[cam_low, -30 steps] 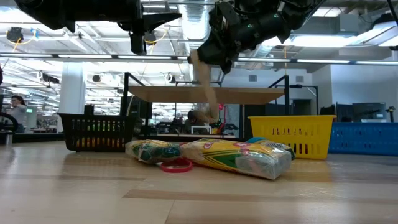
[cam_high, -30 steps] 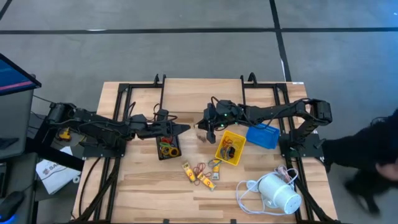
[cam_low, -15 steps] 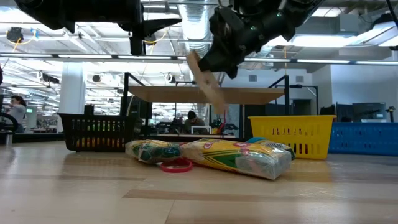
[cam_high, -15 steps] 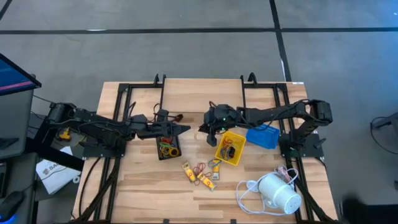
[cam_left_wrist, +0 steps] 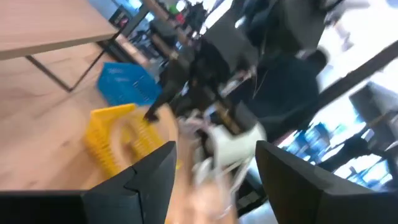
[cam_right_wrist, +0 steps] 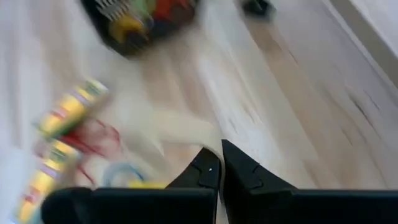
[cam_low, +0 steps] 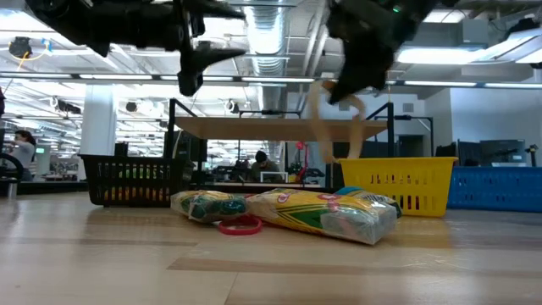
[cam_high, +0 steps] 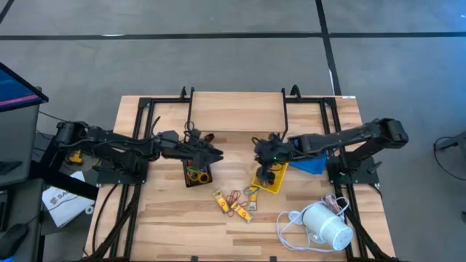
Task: Pick & Place Office Desk Supplies
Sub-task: Put the light brown rubber band into the yellow bin, then put the blue rubber band into the yellow bin
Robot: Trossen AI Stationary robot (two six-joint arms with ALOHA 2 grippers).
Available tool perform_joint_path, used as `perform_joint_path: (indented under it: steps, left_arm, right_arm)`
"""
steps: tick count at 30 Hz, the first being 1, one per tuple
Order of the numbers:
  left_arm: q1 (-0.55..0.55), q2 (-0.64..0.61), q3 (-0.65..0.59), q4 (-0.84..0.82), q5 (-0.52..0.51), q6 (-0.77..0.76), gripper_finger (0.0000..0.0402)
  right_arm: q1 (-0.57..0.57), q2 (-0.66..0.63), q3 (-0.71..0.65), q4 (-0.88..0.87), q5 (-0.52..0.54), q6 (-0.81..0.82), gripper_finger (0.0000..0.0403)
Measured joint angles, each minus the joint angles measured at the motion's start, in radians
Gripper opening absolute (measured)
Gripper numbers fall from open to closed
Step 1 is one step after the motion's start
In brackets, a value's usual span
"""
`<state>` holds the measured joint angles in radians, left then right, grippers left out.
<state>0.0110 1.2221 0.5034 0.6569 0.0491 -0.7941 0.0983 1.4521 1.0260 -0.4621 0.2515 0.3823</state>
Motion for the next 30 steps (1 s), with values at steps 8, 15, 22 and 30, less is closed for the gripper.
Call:
perform_joint_path:
  steps: [8,15,22,30]
  left_arm:
    - [0.021,0.000,0.000,-0.174,0.001,0.168,0.0199]
    - [0.024,0.000,0.000,-0.194,0.001,0.228,0.0184]
    - [0.023,0.000,0.000,-0.208,0.001,0.238,0.0177]
    - [0.005,0.000,0.000,-0.215,0.032,0.306,0.0176]
  right_arm:
    - [0.066,-0.011,0.000,-0.251,0.117,0.190,0.0000]
    - [0.074,-0.011,0.000,-0.309,0.155,0.237,0.0001]
    - [0.077,-0.011,0.000,-0.321,0.142,0.197,0.0070]
    - [0.098,-0.013,0.006,-0.329,-0.015,0.205,0.0211]
